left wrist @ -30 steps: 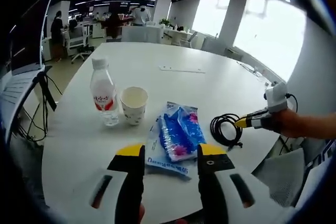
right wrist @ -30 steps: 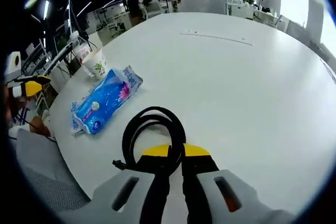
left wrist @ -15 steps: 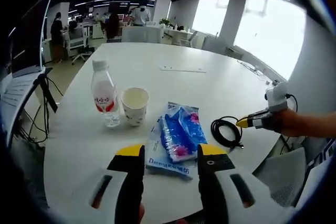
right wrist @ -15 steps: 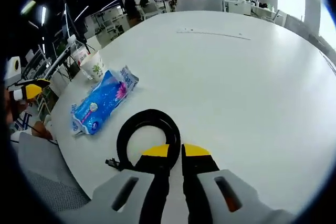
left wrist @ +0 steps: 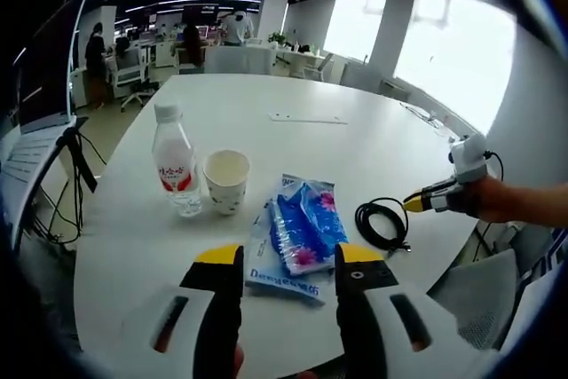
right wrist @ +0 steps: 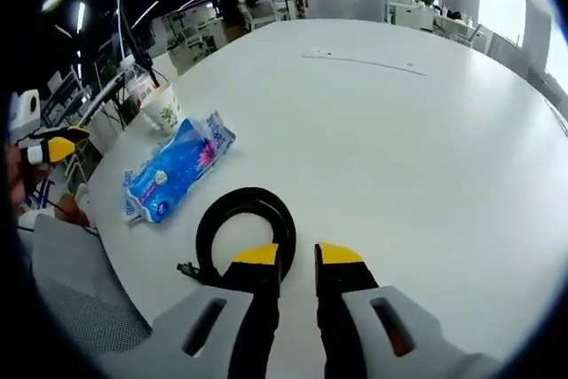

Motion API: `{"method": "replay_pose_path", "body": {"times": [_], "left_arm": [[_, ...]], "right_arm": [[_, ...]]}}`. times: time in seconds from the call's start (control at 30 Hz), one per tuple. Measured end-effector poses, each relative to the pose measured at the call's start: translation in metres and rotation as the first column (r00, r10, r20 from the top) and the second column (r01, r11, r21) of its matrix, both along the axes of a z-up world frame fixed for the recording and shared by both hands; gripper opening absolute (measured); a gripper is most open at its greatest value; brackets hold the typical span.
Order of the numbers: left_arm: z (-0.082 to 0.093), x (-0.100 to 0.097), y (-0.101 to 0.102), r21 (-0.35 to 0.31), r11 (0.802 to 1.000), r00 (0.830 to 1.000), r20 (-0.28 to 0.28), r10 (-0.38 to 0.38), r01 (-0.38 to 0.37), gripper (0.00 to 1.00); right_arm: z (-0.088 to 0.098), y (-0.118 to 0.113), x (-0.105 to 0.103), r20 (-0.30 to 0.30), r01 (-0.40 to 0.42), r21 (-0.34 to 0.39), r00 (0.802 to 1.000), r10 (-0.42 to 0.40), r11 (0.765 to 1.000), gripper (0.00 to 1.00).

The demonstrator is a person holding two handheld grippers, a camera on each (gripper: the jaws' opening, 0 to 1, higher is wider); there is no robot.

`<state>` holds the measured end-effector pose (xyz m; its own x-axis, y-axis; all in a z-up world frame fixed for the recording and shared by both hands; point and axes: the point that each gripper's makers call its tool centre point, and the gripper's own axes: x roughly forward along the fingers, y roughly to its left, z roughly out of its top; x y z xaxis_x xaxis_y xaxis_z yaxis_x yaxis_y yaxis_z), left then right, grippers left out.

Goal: Arrange the tabletop items into an orderly group along one side of the table until the central work area is clear of visible clutter.

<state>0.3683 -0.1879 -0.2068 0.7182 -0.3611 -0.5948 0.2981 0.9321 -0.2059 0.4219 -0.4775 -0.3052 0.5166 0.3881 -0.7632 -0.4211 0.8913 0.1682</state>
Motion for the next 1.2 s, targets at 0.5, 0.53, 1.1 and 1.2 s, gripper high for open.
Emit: {"method": "replay_pose_path", "body": {"times": [0.5, 0.53, 1.1, 1.2], "left_arm": [[0.002, 0.000, 0.000, -0.007, 1.000, 1.000, 0.010, 0.002, -0.002, 0.40], [0.002, 0.000, 0.000, -0.007, 1.000, 1.000, 0.012, 0.003, -0.003, 0.40], [0.000, -0.005, 0.003, -0.009, 1.000, 1.000, 0.006, 0.009, -0.009, 0.40], [0.000, -0.004, 0.005, -0.008, 1.000, 1.000, 0.005, 0.013, -0.013, 0.40]], "right_arm": [[0.012, 0.016, 0.000, 0.016, -0.110, -0.010, 0.994, 0.111, 0.994, 0.15], [0.013, 0.017, 0.000, 0.017, -0.115, -0.010, 0.993, 0.115, 0.993, 0.15], [0.028, 0.076, 0.026, 0.052, -0.266, -0.007, 0.963, 0.266, 0.964, 0.15], [0.028, 0.090, 0.032, 0.052, -0.302, -0.011, 0.952, 0.302, 0.953, 0.15]]}}
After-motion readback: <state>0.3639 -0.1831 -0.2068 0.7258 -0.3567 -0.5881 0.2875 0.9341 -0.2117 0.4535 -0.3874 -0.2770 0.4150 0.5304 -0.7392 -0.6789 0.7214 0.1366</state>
